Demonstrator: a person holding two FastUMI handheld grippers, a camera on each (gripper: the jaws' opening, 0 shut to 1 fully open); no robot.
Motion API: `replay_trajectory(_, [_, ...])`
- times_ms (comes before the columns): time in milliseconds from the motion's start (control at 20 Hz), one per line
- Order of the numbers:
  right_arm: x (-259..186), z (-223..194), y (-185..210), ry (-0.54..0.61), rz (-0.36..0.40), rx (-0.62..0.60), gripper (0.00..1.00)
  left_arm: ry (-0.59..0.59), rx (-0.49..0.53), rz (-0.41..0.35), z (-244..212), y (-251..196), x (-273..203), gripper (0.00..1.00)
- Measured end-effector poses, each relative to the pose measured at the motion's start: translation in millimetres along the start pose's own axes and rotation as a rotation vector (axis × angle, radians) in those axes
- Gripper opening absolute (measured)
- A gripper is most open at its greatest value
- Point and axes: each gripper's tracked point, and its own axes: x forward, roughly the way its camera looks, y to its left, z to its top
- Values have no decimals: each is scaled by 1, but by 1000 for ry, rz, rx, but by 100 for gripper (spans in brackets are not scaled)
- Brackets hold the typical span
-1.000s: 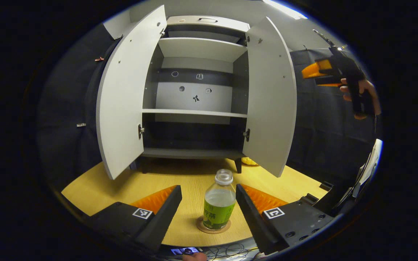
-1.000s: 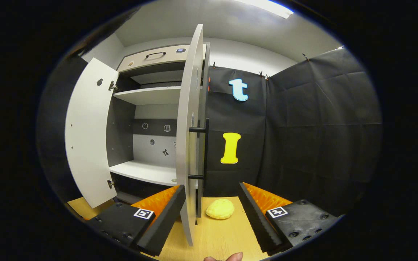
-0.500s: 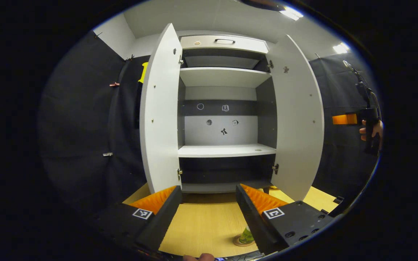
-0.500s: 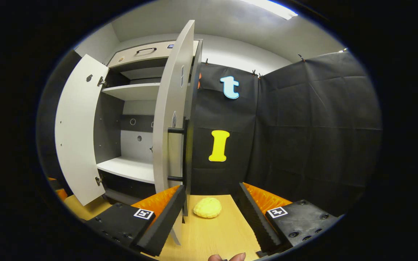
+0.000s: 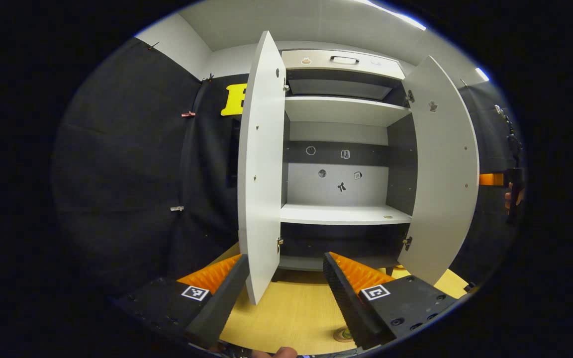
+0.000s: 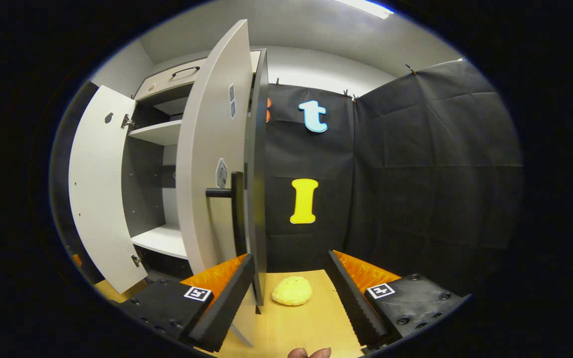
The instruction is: Grasp the bottle in the cabinet with the left hand and place it on the coaster, then close the right door with the right hand and the left door with the left hand.
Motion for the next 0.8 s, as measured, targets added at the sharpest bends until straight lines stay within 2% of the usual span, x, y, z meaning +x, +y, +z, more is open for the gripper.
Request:
replay_trajectory(150, [-4, -2, 11, 1, 36, 42, 94, -1, 5, 16, 0, 11, -5, 95])
replay_trajectory(250, [-6, -4, 39, 7, 92, 70, 95, 4, 7, 23, -3, 20, -7, 95])
replay_trajectory(400, [-4, -5, 90, 1, 175, 36, 97, 9, 16, 26, -7, 31, -8, 95])
replay_trajectory(650, [18, -8, 160, -1, 241, 32, 96, -3, 50, 28, -7, 46, -13, 95])
replay_trajectory(800, [36, -23, 200, 25, 269, 11, 97, -8, 56, 25, -5, 51, -9, 95])
